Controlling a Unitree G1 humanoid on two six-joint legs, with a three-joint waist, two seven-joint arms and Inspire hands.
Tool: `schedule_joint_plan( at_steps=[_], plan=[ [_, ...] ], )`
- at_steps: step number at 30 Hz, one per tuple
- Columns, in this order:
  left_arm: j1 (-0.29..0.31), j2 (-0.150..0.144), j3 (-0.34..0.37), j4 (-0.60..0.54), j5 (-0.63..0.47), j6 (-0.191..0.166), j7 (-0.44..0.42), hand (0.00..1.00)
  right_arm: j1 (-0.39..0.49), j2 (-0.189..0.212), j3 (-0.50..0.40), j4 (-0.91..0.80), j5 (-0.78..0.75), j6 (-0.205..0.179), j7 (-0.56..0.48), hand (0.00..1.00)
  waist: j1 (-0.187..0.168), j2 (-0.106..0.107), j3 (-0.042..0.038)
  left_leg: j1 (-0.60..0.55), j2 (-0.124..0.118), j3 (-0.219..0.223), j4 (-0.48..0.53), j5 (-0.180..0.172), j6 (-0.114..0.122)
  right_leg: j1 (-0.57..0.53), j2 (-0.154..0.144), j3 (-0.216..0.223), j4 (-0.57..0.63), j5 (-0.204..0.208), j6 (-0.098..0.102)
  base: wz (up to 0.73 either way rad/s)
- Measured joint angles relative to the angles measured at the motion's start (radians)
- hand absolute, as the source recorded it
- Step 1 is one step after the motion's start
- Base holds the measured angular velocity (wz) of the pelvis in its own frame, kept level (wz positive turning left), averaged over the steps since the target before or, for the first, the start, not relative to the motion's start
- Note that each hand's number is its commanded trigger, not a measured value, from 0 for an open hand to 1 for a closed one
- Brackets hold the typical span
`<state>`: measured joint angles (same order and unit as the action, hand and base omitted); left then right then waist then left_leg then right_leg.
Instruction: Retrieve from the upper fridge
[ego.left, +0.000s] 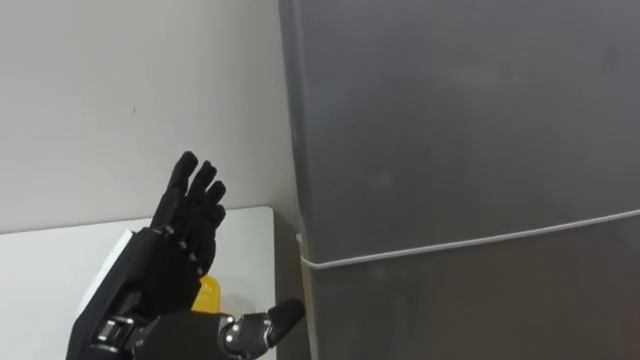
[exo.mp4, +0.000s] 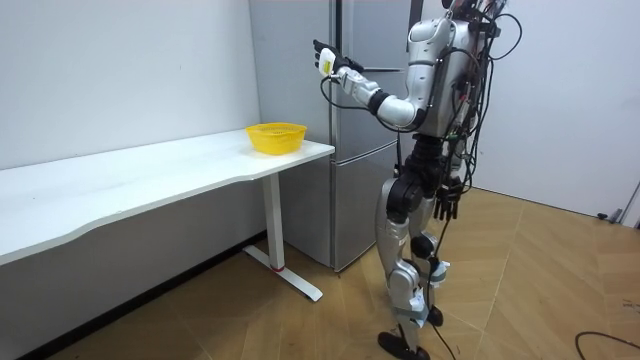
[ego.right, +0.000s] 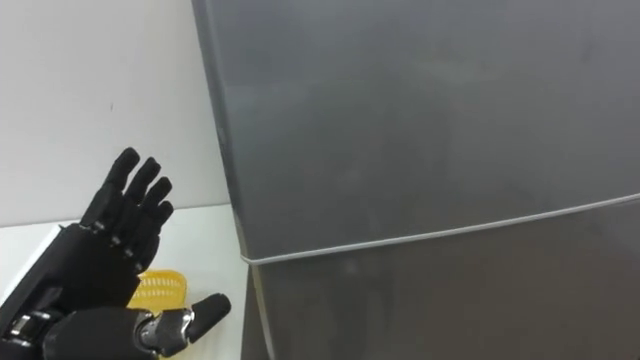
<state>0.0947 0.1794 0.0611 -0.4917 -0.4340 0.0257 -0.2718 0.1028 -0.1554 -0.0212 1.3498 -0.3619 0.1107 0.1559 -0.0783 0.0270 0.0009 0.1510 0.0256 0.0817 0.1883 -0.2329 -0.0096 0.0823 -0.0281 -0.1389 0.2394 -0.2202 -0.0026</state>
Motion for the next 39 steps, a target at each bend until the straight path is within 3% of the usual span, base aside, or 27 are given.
schedule_joint_plan(
  at_steps=[6,14,27,28,29,30,31,32,33,34,39],
  plan=[
    [-0.053,0.001,-0.012,0.000,-0.006,0.000,-0.057,0.00,-0.007,-0.001,0.000,-0.006,0.004,-0.004,0.010,0.00,-0.001,-0.001,0.0055,0.000,0.000,0.005,0.000,0.000,0.000,0.001,0.000,0.000,-0.001,0.000,0.000,-0.01],
    [-0.054,0.002,-0.064,0.000,-0.005,0.001,-0.100,0.00,-0.005,-0.001,0.000,-0.013,-0.001,-0.005,0.010,0.00,-0.005,-0.002,0.0076,-0.001,0.000,0.013,-0.001,0.000,0.000,0.000,0.000,0.002,-0.001,0.000,0.000,0.00],
    [-0.054,0.010,-0.067,0.000,-0.006,0.001,-0.133,0.00,-0.006,-0.001,0.001,-0.014,0.001,-0.004,0.012,0.00,-0.020,-0.002,0.0072,0.000,0.000,0.014,-0.002,0.000,0.000,0.004,0.000,0.001,-0.002,0.000,0.000,0.00],
    [-0.054,0.010,-0.067,0.000,-0.006,0.001,-0.133,0.05,-0.006,-0.001,0.001,-0.015,0.001,-0.004,0.011,0.00,-0.022,-0.002,0.0072,0.000,0.000,0.014,-0.002,0.000,0.000,0.004,0.000,0.001,-0.002,0.000,0.000,0.00],
    [-0.054,0.010,-0.067,0.000,-0.006,0.001,-0.133,0.48,-0.006,-0.001,0.001,-0.015,0.001,-0.004,0.011,0.00,-0.023,-0.002,0.0072,0.000,0.000,0.014,-0.002,0.000,0.000,0.004,0.000,0.001,-0.002,0.000,0.000,0.00],
    [-0.054,0.010,-0.067,0.000,-0.006,0.001,-0.133,0.67,-0.006,-0.001,0.001,-0.015,0.001,-0.004,0.011,0.00,-0.024,-0.002,0.0071,0.000,0.000,0.014,-0.002,0.000,0.000,0.004,0.000,0.001,-0.002,0.000,0.000,0.00],
    [-0.054,0.010,-0.067,0.000,-0.006,0.001,-0.133,0.71,-0.005,-0.001,0.001,-0.015,0.001,-0.003,0.011,0.00,-0.025,-0.002,0.0071,0.000,0.000,0.014,-0.002,0.000,0.000,0.004,0.000,0.001,-0.002,0.000,0.000,0.00],
    [-0.054,0.010,-0.067,0.000,-0.006,0.001,-0.132,0.87,-0.005,-0.001,0.001,-0.015,0.001,-0.003,0.011,0.00,-0.025,-0.002,0.0071,0.000,0.000,0.014,-0.002,0.000,0.000,0.004,0.000,0.001,-0.002,0.000,0.000,0.00],
    [-0.054,0.010,-0.066,0.000,-0.006,0.002,-0.128,0.96,-0.005,-0.001,0.001,-0.015,0.001,-0.002,0.011,0.00,-0.025,-0.002,0.0072,0.000,0.000,0.014,-0.002,0.000,0.000,0.004,0.000,0.001,-0.002,0.000,0.000,0.00],
    [-0.054,0.010,-0.060,0.001,-0.006,0.002,-0.115,1.00,-0.005,-0.001,0.001,-0.015,0.001,-0.001,0.011,0.00,-0.025,-0.002,0.0072,0.000,0.000,0.014,-0.002,0.000,0.000,0.004,0.000,0.001,-0.002,0.000,0.000,0.00],
    [-0.054,0.010,-0.028,0.001,-0.007,0.002,-0.085,1.00,-0.006,-0.001,0.001,-0.015,0.001,0.000,0.011,0.00,-0.024,-0.002,0.0065,0.000,0.000,0.014,-0.003,0.000,0.000,0.004,-0.001,0.001,-0.002,0.000,0.000,0.01]
  ],
)
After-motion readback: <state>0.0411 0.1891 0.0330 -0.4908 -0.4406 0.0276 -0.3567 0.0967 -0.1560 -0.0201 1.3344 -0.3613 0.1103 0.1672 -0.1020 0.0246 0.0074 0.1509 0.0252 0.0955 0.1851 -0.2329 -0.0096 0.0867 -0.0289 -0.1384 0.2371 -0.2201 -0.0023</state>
